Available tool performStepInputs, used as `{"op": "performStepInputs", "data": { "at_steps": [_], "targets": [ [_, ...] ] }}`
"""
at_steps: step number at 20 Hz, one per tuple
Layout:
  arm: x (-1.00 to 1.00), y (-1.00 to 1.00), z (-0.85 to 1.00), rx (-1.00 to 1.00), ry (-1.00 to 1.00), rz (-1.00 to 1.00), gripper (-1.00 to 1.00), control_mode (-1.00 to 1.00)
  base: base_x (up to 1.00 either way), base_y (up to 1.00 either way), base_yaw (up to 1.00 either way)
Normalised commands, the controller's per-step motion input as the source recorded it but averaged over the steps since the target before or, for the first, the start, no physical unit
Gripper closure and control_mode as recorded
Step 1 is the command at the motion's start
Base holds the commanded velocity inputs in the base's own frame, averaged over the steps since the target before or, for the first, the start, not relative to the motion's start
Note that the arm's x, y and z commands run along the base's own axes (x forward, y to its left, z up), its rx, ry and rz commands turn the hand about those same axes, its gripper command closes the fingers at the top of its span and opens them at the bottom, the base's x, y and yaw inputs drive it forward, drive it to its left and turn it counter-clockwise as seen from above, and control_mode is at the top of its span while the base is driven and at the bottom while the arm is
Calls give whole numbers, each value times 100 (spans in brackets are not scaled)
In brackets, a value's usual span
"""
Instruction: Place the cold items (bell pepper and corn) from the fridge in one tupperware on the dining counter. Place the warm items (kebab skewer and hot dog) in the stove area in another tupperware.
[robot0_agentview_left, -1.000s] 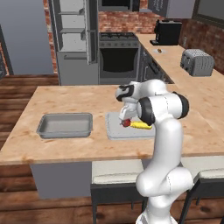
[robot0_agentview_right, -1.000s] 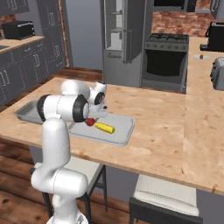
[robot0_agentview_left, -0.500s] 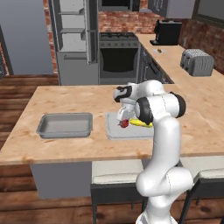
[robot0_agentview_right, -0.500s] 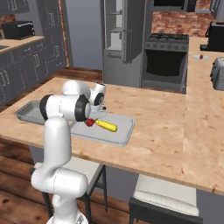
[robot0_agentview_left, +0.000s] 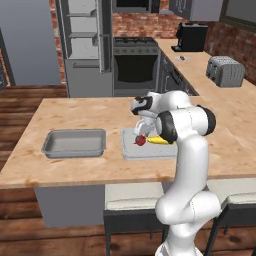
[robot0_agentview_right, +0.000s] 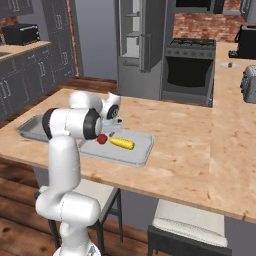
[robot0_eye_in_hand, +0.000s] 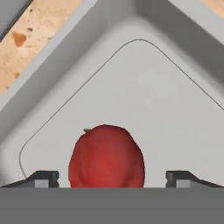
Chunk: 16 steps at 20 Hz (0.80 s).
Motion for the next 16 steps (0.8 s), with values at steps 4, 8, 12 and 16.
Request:
{"op": "performStepInputs", "data": {
  "at_steps": [4, 8, 12, 16],
  "targets": [
    [-60, 0, 46, 0, -52, -18, -100, -100, 0, 0, 0],
    [-76, 12, 54, 0, -58, -22, -100, -100, 0, 0, 0],
    [-87, 24, 48, 0, -23, -39, -100, -100, 0, 0, 0],
    [-85, 22, 66, 0, -2, -46, -100, -100, 0, 0, 0]
  ]
}}
